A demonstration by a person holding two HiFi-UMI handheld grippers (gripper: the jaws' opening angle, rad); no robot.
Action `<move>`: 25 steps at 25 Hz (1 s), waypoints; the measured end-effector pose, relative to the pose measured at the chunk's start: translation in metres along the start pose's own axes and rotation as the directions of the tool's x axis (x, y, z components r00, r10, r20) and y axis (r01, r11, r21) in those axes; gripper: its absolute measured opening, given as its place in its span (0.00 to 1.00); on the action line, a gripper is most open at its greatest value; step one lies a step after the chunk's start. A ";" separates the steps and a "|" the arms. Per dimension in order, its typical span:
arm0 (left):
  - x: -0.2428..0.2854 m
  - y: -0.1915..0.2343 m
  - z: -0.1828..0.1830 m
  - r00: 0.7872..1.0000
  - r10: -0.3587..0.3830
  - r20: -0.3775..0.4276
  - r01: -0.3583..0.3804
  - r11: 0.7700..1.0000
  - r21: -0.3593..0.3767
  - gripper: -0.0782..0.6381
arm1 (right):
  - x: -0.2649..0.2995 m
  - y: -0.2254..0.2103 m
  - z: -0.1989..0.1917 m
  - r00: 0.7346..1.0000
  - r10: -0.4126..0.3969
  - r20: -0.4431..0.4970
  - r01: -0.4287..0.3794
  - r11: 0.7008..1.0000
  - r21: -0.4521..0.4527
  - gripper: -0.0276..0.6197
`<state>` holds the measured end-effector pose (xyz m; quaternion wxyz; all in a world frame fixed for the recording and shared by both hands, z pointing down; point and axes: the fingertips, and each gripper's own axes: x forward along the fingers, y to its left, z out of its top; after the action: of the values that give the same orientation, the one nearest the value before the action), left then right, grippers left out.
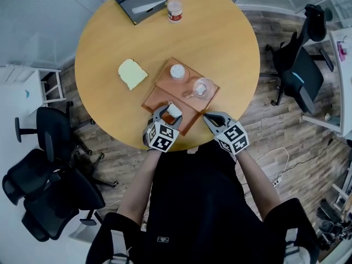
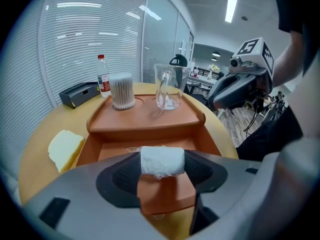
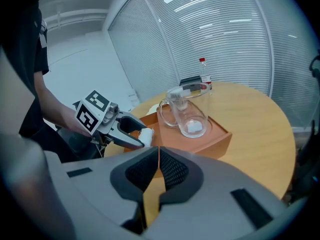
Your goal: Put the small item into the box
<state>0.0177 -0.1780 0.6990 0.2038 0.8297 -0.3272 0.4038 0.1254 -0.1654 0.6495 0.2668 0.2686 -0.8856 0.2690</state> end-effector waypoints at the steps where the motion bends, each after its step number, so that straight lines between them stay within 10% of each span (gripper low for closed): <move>1: 0.002 0.001 -0.001 1.000 0.002 -0.012 -0.002 1.000 -0.001 0.49 | -0.001 -0.002 0.000 1.000 -0.001 -0.001 0.001 1.000 0.001 0.05; 17: 0.024 0.000 -0.024 0.959 0.040 -0.281 -0.021 0.997 0.069 0.49 | 0.004 -0.011 0.000 0.999 0.032 -0.005 -0.032 0.999 0.002 0.05; 25: 0.023 -0.002 -0.024 0.959 0.012 -0.284 0.002 0.999 0.047 0.50 | 0.006 -0.013 0.003 1.000 0.026 0.001 -0.026 1.000 -0.004 0.05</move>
<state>0.0169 -0.1712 0.7315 0.2281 0.7668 -0.2869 0.5269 0.1281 -0.1782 0.6555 0.2633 0.2568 -0.8898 0.2703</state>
